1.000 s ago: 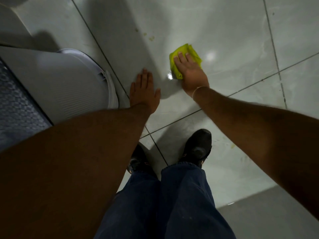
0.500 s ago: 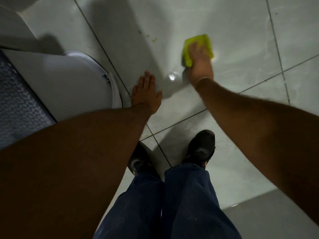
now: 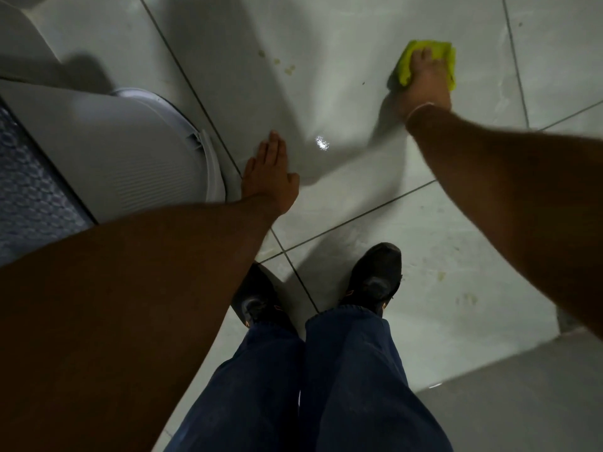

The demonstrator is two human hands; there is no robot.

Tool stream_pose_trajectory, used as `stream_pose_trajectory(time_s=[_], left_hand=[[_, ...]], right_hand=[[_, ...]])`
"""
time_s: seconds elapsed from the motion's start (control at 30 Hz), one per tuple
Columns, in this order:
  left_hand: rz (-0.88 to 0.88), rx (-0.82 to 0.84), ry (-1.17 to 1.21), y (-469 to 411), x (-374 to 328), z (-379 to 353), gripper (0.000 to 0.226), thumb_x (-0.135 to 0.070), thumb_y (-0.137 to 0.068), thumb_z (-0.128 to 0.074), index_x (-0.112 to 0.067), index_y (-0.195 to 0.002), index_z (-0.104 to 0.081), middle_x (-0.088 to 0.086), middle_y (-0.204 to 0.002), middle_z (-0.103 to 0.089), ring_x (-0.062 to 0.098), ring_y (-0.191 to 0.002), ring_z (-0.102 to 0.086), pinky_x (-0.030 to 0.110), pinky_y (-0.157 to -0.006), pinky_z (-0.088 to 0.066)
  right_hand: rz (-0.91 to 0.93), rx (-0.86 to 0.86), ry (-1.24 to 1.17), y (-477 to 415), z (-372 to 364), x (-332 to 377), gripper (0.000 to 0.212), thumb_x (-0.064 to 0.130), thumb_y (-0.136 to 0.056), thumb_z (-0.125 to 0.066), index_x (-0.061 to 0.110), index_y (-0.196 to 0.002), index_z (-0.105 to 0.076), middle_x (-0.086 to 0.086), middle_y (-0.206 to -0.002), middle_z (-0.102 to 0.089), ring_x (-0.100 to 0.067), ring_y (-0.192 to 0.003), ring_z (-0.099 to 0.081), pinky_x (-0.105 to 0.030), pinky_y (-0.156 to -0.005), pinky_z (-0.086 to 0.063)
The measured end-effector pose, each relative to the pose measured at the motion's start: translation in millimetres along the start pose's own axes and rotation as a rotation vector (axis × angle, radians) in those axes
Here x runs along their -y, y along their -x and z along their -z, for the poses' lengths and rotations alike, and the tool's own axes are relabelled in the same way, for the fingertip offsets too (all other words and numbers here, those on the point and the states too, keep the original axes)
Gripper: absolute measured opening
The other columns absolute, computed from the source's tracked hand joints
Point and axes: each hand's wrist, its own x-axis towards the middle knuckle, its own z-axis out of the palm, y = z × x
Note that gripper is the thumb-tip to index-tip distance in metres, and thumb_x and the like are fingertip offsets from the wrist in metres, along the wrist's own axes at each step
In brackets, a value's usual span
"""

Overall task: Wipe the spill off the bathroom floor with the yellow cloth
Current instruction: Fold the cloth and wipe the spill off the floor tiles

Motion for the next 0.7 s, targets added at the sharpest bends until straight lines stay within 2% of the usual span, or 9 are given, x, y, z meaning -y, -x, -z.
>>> stream_pose_trajectory(time_s=[0.07,0.13,0.2,0.23,0.3,0.43,0.5,0.57,0.7], left_hand=[[0.007,0.007,0.002,0,-1,2,0.076,-0.032,-0.102,-0.037,-0.014,-0.167,-0.003,0.005,-0.176,0.007,0.024,-0.163,-0.004,0.044,-0.128,-0.018],[0.006,0.022,0.003,0,-1,6,0.075,-0.032,-0.103,-0.037,-0.014,-0.167,-0.004,0.005,-0.176,0.006,0.024,-0.163,-0.005,0.044,-0.128,-0.017],[0.006,0.040,0.009,0,-1,11,0.074,-0.033,-0.104,-0.037,-0.014,-0.167,-0.004,0.004,-0.176,0.006,0.024,-0.163,-0.006,0.043,-0.129,-0.016],[0.006,0.048,0.012,1,-2,13,0.074,-0.034,-0.104,-0.037,-0.014,-0.167,-0.005,0.004,-0.176,0.006,0.024,-0.163,-0.006,0.043,-0.129,-0.015],[-0.002,0.056,0.014,0,-3,16,0.072,-0.034,-0.104,-0.036,-0.013,-0.167,-0.007,0.004,-0.176,0.006,0.024,-0.163,-0.006,0.044,-0.129,-0.015],[-0.002,0.065,0.004,-1,-1,18,0.071,-0.033,-0.104,-0.035,-0.013,-0.167,-0.010,0.003,-0.176,0.004,0.023,-0.162,-0.009,0.045,-0.128,-0.016],[-0.012,0.069,-0.001,-1,1,19,0.071,-0.033,-0.104,-0.035,-0.013,-0.167,-0.010,0.003,-0.176,0.003,0.023,-0.162,-0.009,0.046,-0.129,-0.016],[-0.022,0.073,-0.011,-2,3,20,0.070,-0.033,-0.104,-0.036,-0.013,-0.167,-0.011,0.003,-0.176,0.003,0.023,-0.162,-0.010,0.046,-0.129,-0.015],[-0.026,0.082,0.004,-2,3,23,0.070,-0.034,-0.105,-0.036,-0.013,-0.167,-0.012,0.003,-0.176,0.003,0.022,-0.162,-0.009,0.046,-0.129,-0.013]], right_hand=[[0.100,0.047,0.035,6,-6,30,0.072,0.016,-0.088,-0.057,0.013,-0.155,-0.032,-0.015,-0.164,-0.028,-0.037,-0.152,-0.025,-0.043,-0.127,-0.021],[0.361,0.143,0.135,37,-24,54,0.069,0.010,-0.095,-0.050,0.013,-0.159,-0.024,-0.013,-0.168,-0.020,-0.037,-0.155,-0.018,-0.045,-0.128,-0.017],[0.557,0.215,0.254,67,-36,54,0.066,0.008,-0.099,-0.041,0.016,-0.160,-0.017,-0.008,-0.170,-0.013,-0.033,-0.157,-0.013,-0.046,-0.127,-0.019],[0.584,0.212,0.298,71,-36,48,0.067,0.007,-0.099,-0.039,0.017,-0.161,-0.015,-0.006,-0.170,-0.011,-0.030,-0.157,-0.013,-0.046,-0.126,-0.021],[0.528,0.166,0.310,60,-31,38,0.066,0.009,-0.100,-0.039,0.018,-0.161,-0.015,-0.004,-0.170,-0.012,-0.029,-0.157,-0.015,-0.047,-0.125,-0.025],[0.175,0.105,0.207,29,-15,41,0.062,0.018,-0.102,-0.043,0.011,-0.159,-0.019,-0.012,-0.169,-0.015,-0.035,-0.155,-0.018,-0.048,-0.125,-0.024],[0.092,0.110,0.163,25,-16,52,0.066,0.020,-0.102,-0.046,0.007,-0.159,-0.016,-0.015,-0.169,-0.013,-0.037,-0.155,-0.016,-0.045,-0.127,-0.020],[0.186,0.147,0.204,37,-25,62,0.066,0.018,-0.103,-0.044,0.003,-0.159,-0.014,-0.018,-0.168,-0.010,-0.040,-0.155,-0.015,-0.045,-0.127,-0.016],[0.507,0.214,0.331,65,-36,36,0.064,0.003,-0.101,-0.035,0.004,-0.160,-0.010,-0.018,-0.169,-0.007,-0.040,-0.155,-0.012,-0.048,-0.127,-0.016]])
